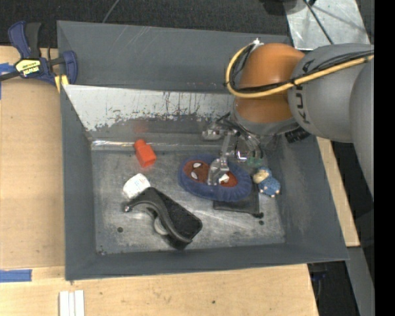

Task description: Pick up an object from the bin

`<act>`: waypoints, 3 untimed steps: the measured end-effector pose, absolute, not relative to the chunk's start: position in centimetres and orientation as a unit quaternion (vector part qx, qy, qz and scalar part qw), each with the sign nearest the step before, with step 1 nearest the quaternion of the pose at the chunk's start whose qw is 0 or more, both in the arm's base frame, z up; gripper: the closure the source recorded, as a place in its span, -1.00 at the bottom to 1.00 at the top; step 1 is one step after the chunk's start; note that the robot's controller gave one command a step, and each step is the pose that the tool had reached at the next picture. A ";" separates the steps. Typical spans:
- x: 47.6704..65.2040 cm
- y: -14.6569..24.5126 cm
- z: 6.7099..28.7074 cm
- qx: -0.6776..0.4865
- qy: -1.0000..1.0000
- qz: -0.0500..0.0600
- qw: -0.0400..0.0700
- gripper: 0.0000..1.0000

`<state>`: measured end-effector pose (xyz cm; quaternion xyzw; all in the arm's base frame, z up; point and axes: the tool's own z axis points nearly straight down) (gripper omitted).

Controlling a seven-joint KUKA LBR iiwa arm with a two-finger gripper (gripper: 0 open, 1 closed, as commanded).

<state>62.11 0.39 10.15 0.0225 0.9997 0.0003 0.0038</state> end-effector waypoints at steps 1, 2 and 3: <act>56.5 1.1 7.6 0.069 0.998 0.001 0.007 -1.00; 56.5 3.8 7.6 0.085 0.996 -0.002 0.008 -1.00; 56.9 4.0 8.0 0.086 0.996 0.001 0.013 1.00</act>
Offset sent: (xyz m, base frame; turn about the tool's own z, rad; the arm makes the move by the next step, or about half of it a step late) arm -0.0602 0.0070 -0.0315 0.0919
